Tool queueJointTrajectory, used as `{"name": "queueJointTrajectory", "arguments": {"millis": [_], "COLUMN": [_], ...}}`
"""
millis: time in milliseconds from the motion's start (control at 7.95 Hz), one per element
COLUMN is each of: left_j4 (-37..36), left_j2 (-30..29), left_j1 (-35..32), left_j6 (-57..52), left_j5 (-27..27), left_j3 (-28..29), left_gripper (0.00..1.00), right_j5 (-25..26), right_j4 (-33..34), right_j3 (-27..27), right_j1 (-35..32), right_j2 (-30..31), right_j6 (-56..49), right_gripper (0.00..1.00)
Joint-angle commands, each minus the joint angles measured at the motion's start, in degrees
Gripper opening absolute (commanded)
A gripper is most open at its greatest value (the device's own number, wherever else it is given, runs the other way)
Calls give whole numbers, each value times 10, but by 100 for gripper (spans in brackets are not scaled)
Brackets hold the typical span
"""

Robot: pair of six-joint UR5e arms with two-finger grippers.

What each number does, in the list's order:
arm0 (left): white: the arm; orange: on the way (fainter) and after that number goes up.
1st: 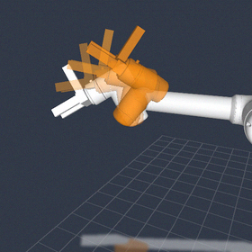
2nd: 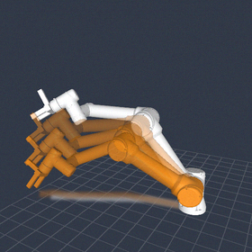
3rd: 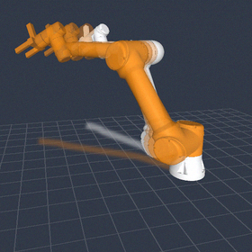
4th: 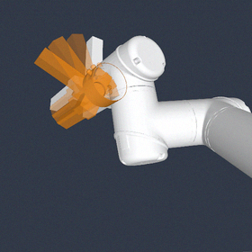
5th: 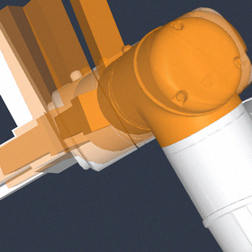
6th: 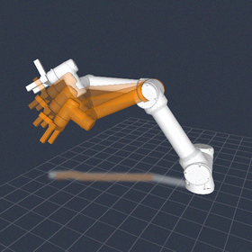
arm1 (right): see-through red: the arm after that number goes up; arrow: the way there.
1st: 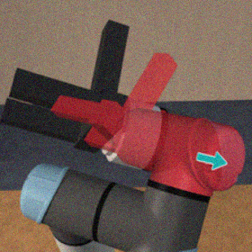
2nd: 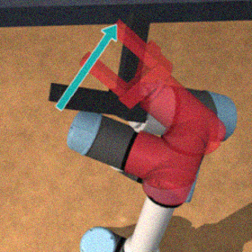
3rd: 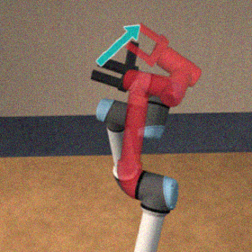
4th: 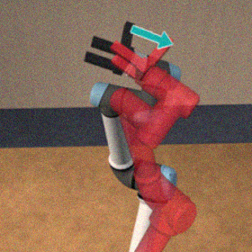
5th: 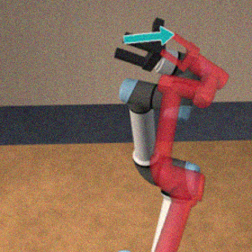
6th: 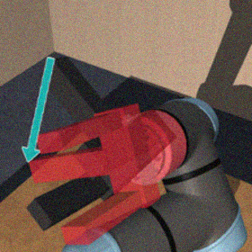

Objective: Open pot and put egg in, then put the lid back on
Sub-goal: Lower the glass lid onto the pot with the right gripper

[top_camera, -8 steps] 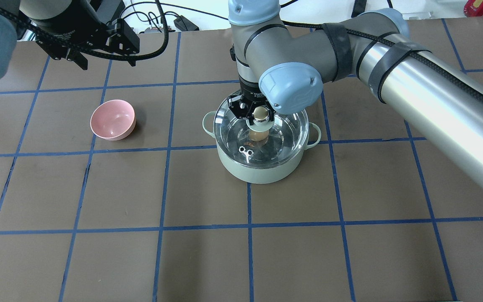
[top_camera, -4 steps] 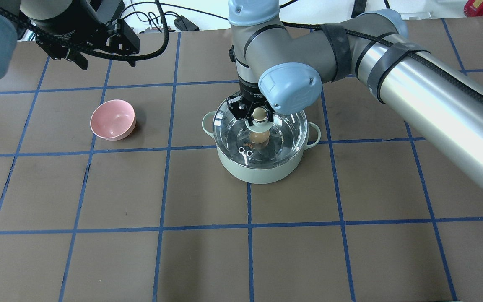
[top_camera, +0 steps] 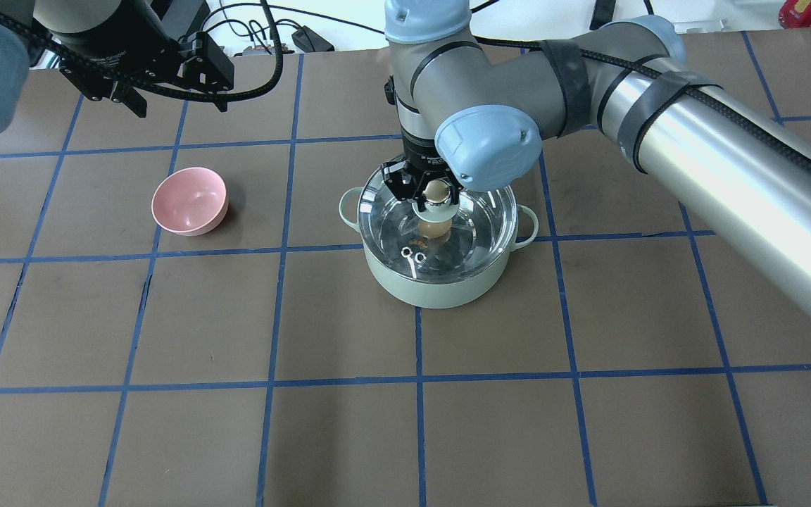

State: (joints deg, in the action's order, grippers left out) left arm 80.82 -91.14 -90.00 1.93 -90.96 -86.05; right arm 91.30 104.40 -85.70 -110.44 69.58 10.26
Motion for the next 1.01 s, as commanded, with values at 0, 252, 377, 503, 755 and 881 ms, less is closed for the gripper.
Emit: {"name": "queueJointTrajectory", "arguments": {"millis": [0, 252, 377, 503, 755, 881], "left_j4": [0, -1, -1, -1, 0, 0], "left_j2": [0, 1, 0, 1, 1, 1], "left_j1": [0, 0, 0, 0, 0, 0], "left_j6": [1, 1, 1, 1, 1, 1], "left_j5": [0, 0, 0, 0, 0, 0], "left_j3": [0, 0, 0, 0, 0, 0], "left_gripper": [100, 100, 100, 100, 100, 100], "right_j5": [-2, -2, -2, -2, -3, -3], "right_j4": [10, 18, 18, 18, 18, 18], "right_j3": [0, 0, -1, -3, -5, -5], "right_j1": [0, 1, 1, 2, 2, 2], "right_j2": [0, 0, 0, 0, 1, 1], "right_j6": [2, 1, -5, -7, -7, -6], "right_gripper": [0, 0, 0, 0, 0, 0]}}
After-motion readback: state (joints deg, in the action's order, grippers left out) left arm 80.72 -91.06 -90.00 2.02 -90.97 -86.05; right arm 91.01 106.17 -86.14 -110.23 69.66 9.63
